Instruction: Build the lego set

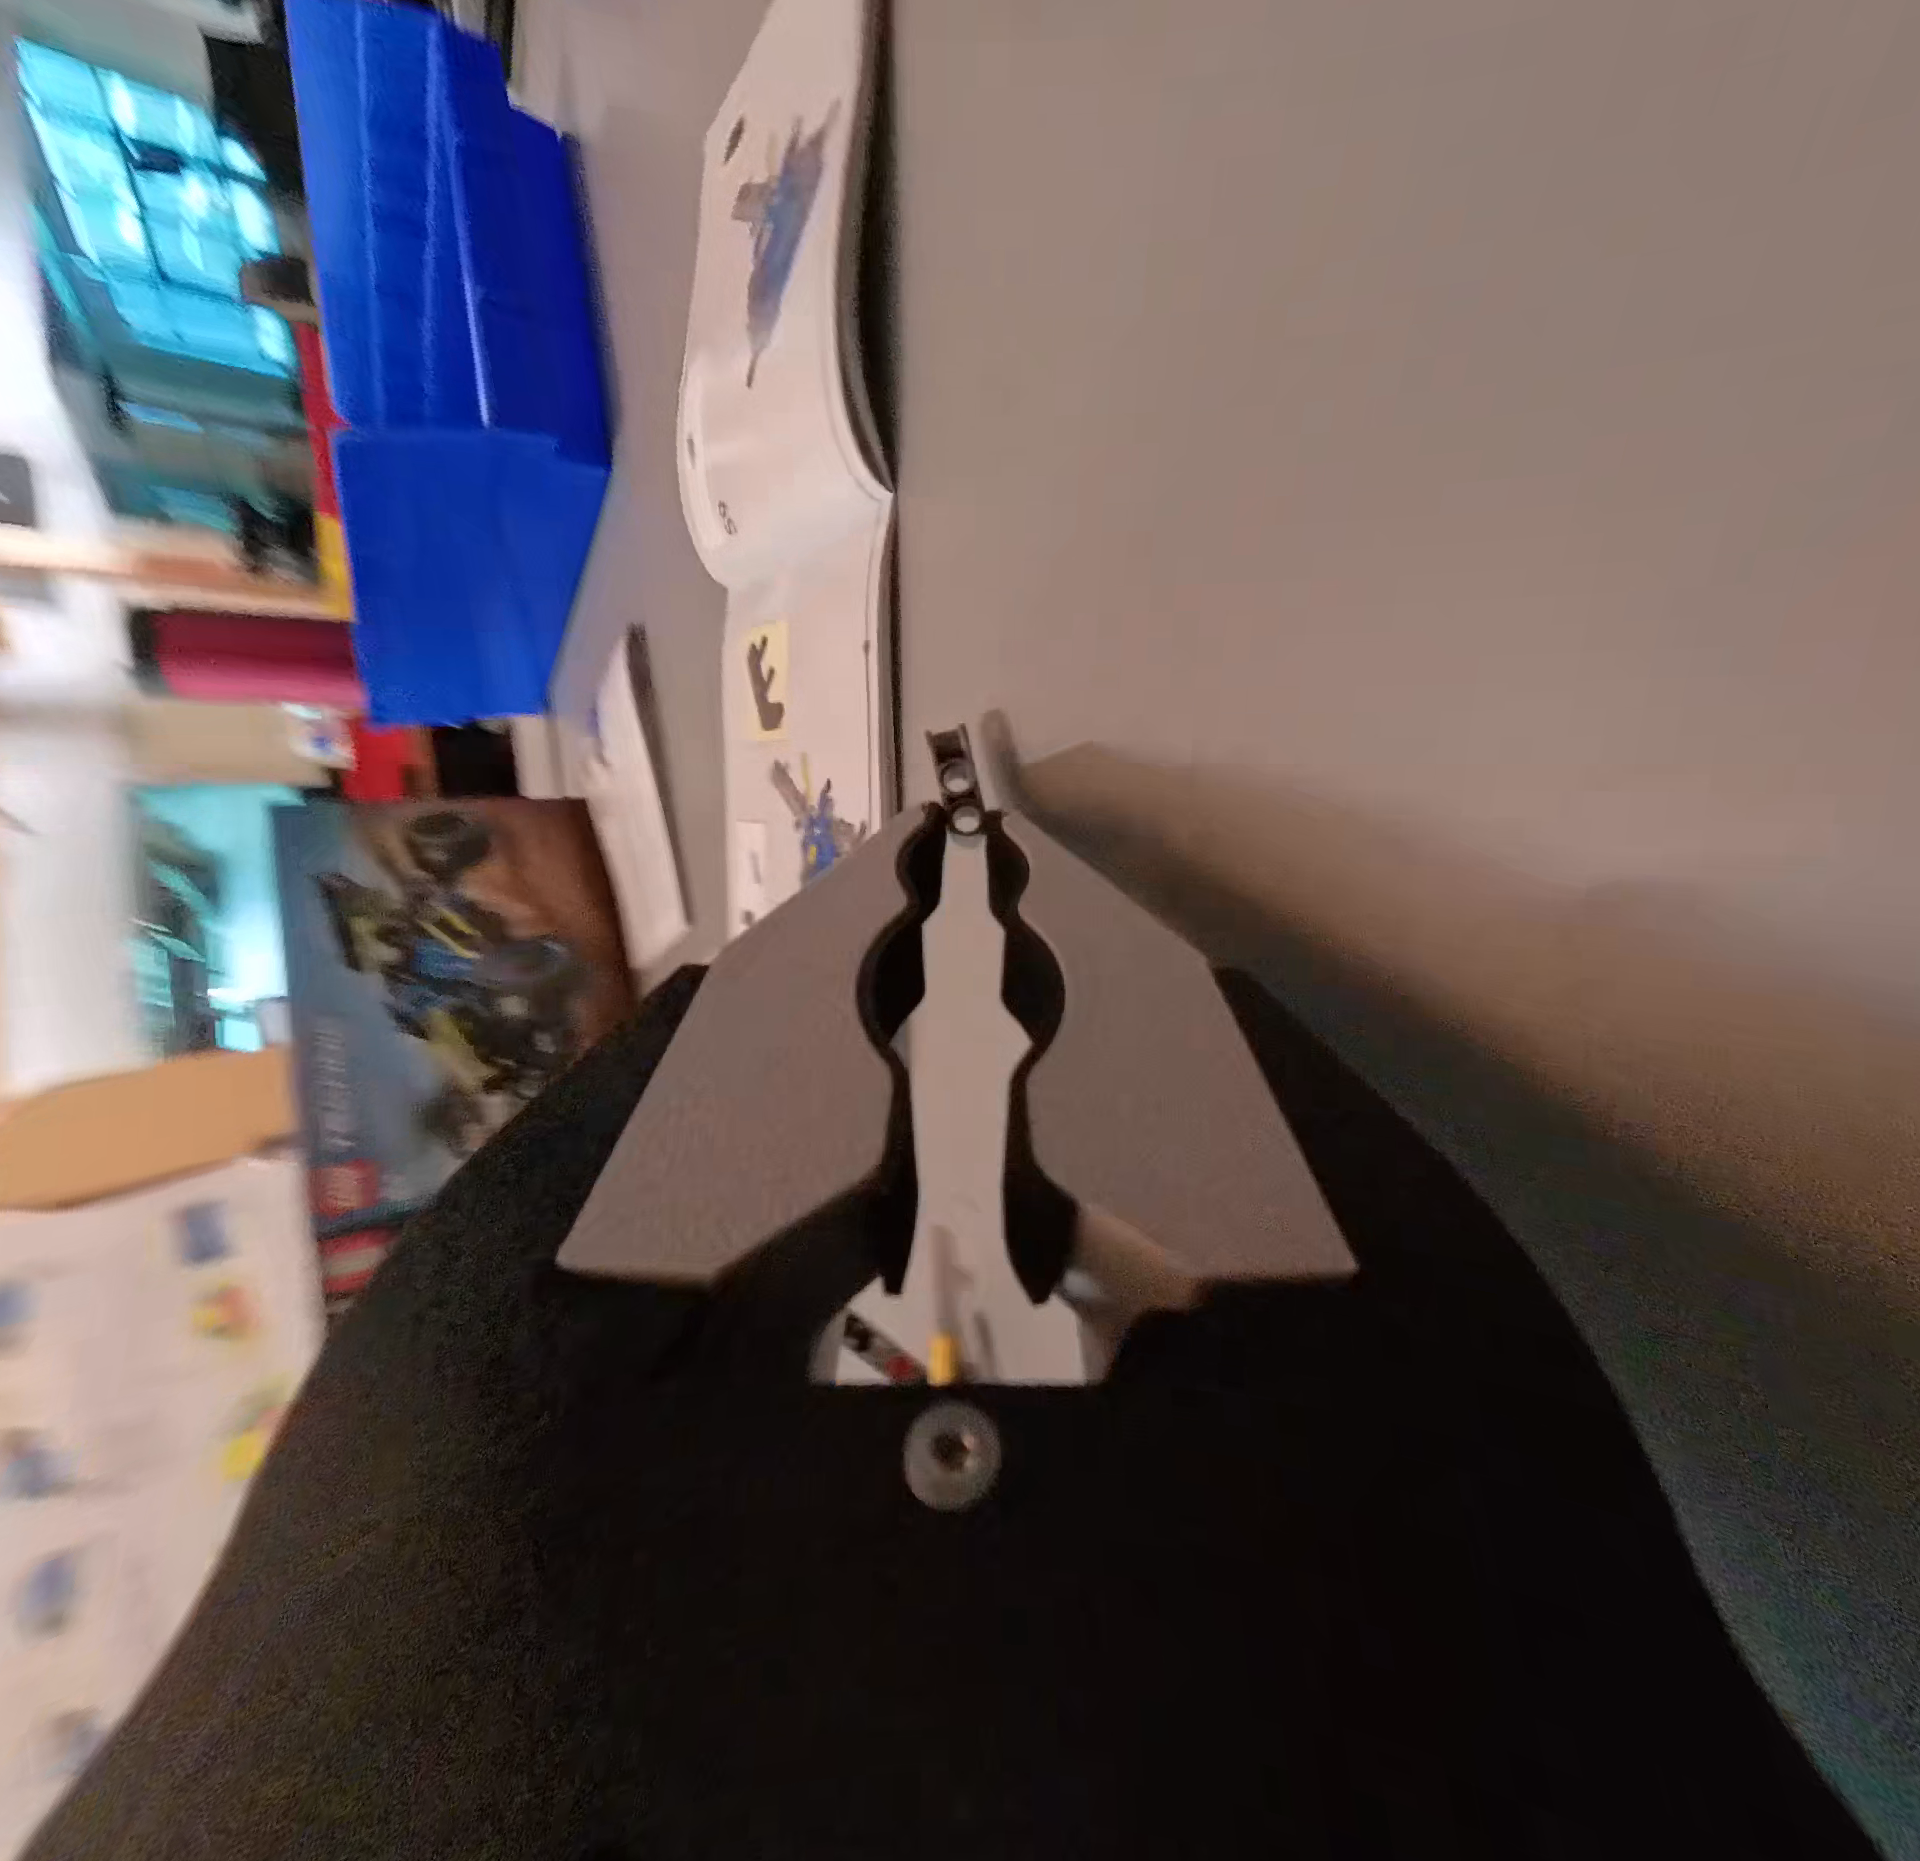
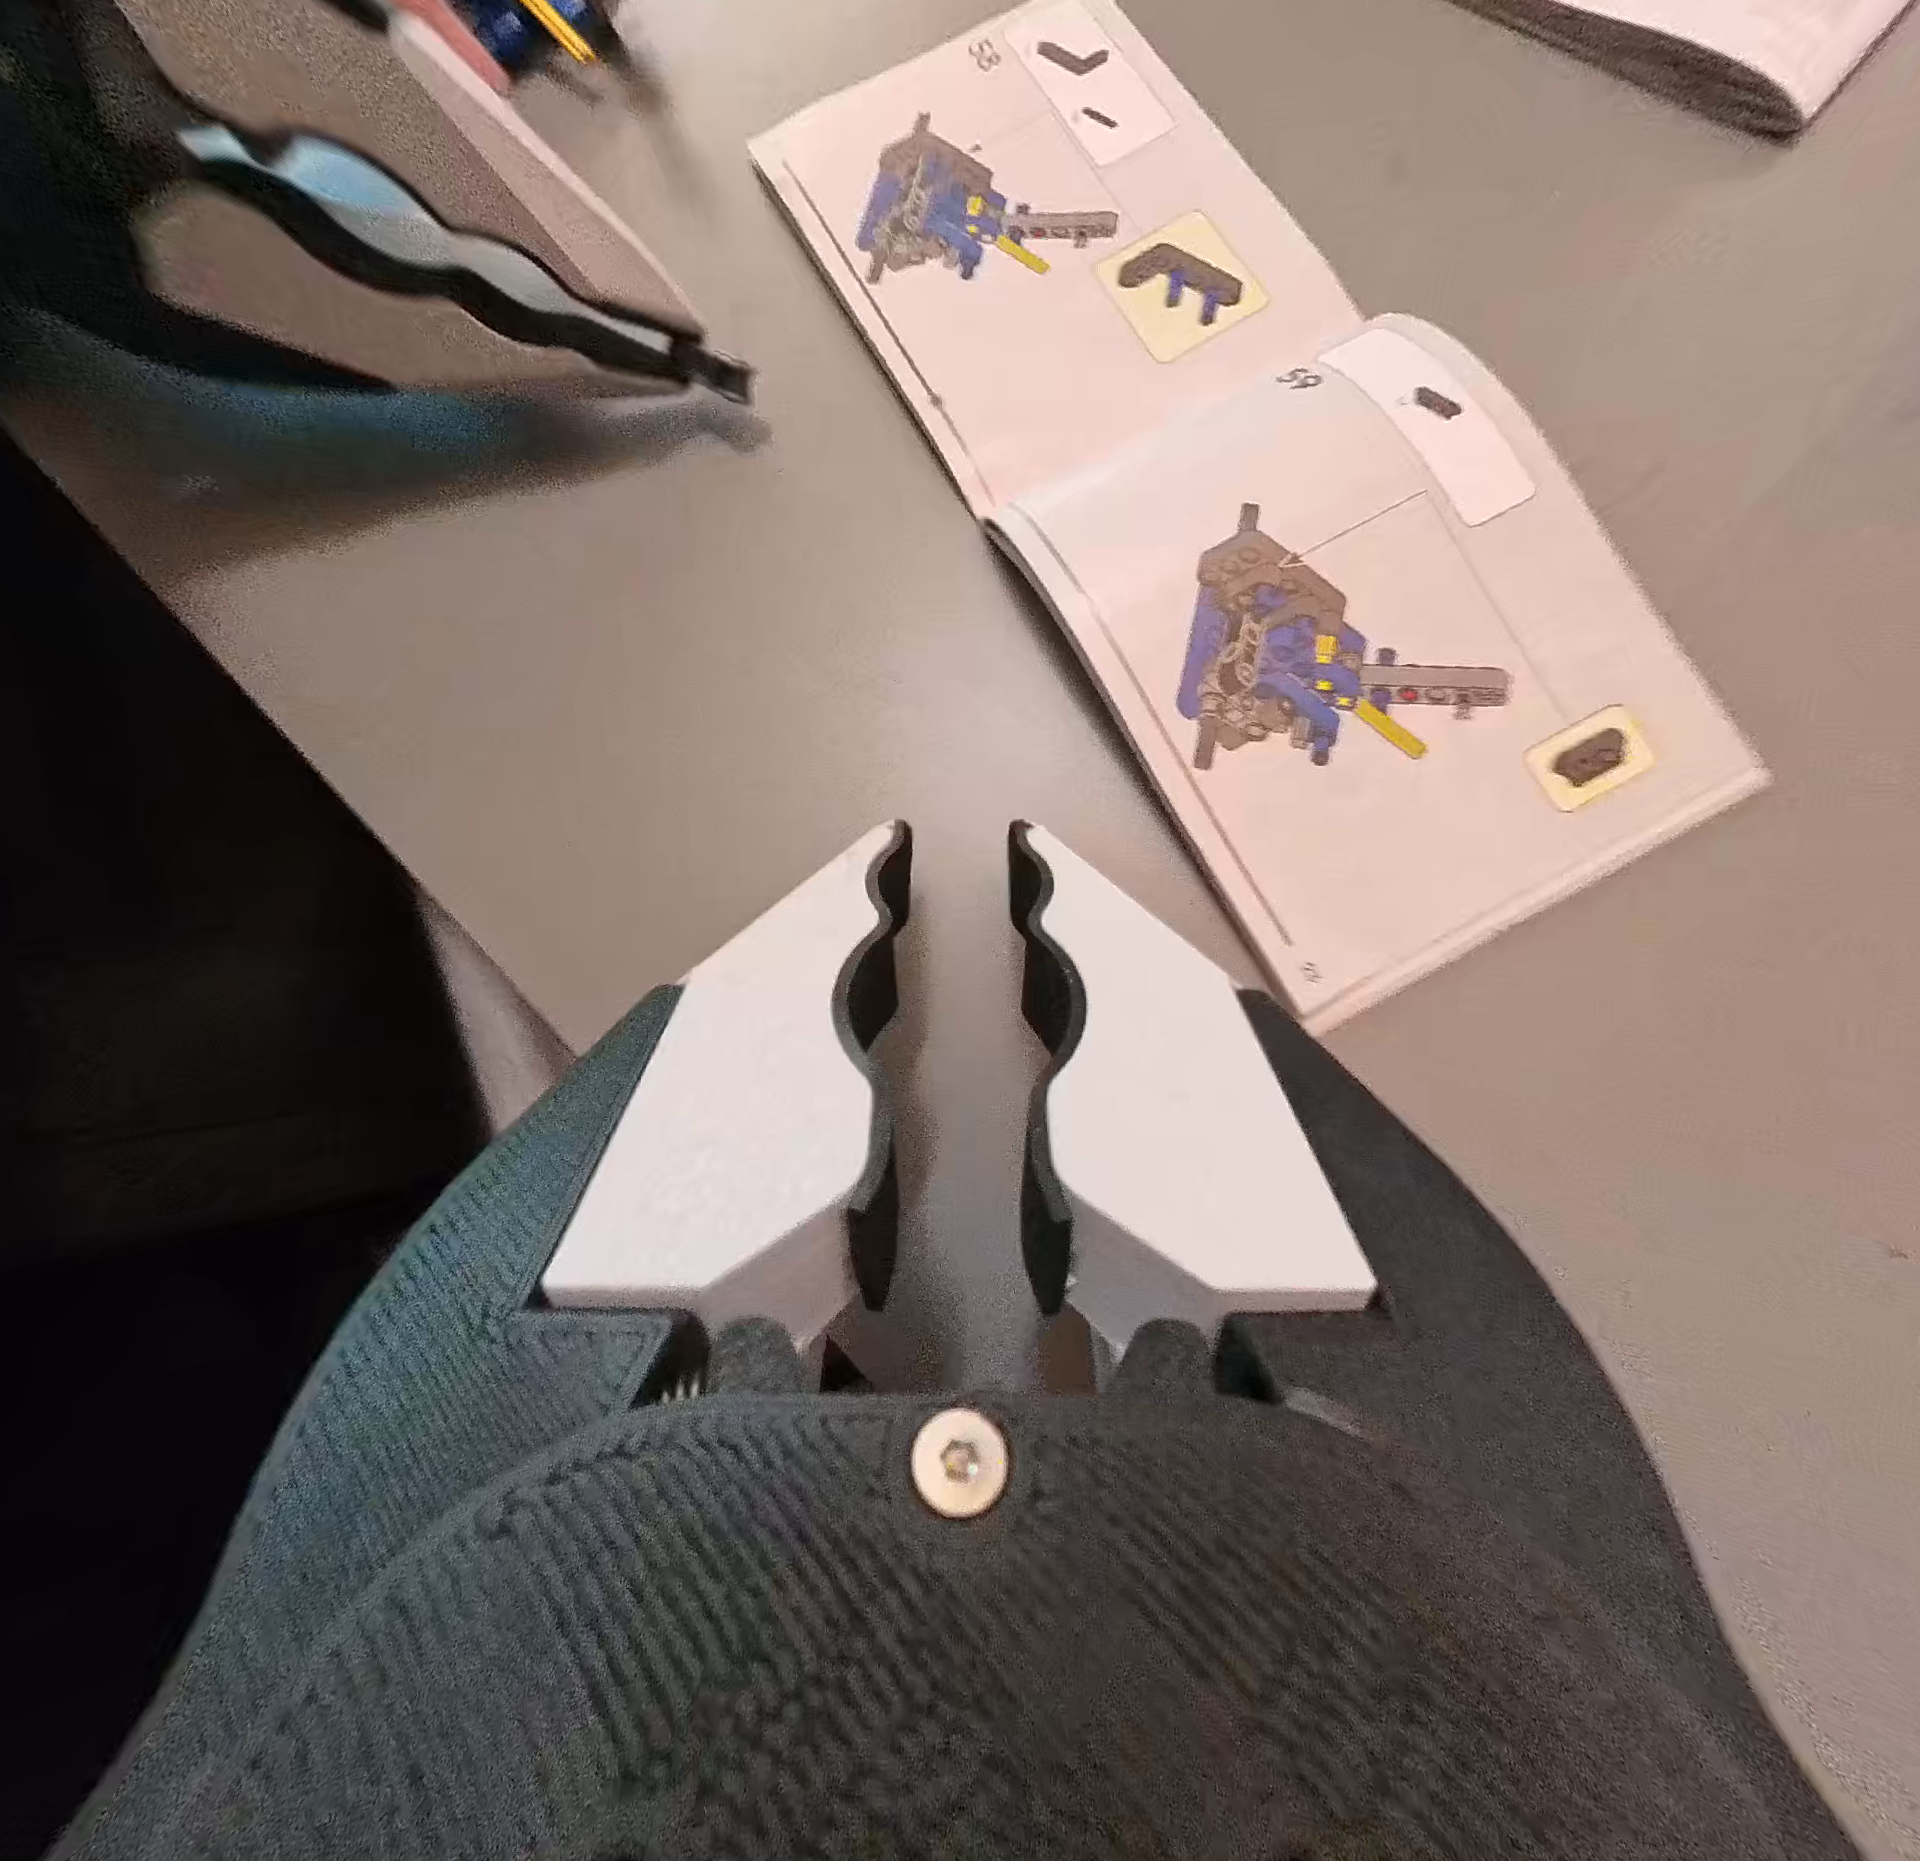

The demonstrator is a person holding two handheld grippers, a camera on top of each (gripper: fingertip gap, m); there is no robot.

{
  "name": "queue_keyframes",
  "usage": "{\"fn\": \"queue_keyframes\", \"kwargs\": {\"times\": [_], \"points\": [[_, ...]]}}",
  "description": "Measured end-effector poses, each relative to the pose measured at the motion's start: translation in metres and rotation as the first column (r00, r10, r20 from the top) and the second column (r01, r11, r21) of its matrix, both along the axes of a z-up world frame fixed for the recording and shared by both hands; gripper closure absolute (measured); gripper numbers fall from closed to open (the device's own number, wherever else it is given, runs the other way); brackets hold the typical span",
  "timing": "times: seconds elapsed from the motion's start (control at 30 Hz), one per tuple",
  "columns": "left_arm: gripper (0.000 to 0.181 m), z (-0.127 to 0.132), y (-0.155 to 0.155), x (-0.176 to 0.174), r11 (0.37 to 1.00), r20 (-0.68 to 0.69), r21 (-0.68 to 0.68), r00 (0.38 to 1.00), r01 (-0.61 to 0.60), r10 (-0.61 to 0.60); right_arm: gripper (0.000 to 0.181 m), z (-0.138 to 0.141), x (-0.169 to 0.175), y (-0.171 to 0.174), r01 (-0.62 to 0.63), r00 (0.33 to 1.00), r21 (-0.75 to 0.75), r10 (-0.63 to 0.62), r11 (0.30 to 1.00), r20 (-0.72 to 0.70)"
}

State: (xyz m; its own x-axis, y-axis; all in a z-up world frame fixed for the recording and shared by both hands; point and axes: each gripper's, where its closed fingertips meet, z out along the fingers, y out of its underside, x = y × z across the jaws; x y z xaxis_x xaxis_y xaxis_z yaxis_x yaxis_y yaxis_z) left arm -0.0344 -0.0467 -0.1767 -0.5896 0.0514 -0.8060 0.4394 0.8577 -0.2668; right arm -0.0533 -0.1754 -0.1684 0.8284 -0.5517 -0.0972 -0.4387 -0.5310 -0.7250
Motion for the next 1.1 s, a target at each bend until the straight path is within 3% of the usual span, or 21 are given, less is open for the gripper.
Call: {"fn": "queue_keyframes", "kwargs": {"times": [0.03,0.27,0.6,0.8,1.1], "points": [[0.177,0.0,0.0,0.002,0.999,0.06,0.045,0.998,0.015,-0.018,0.163,0.001,-0.002,0.003,-0.002,1.0,0.029,0.003,1.0,-0.029],[0.177,0.004,-0.011,-0.002,0.996,0.111,0.049,0.991,0.068,-0.073,0.159,0.003,-0.001,-0.009,0.065,0.996,0.06,-0.061,0.996,-0.069],[0.177,0.025,-0.022,-0.009,0.98,0.275,0.088,0.941,0.18,-0.197,0.154,0.003,-0.029,0.045,-0.141,0.976,0.176,0.167,0.974,-0.138],[0.177,0.029,-0.026,-0.014,0.976,0.291,0.059,0.932,0.209,-0.217,0.155,0.025,-0.023,0.048,-0.15,0.984,0.287,0.172,0.946,-0.054],[0.177,0.042,-0.027,-0.02,0.971,0.344,0.024,0.91,0.238,-0.231,0.162,0.024,-0.024,0.065,-0.195,0.975,0.328,0.22,0.925,-0.041]]}}
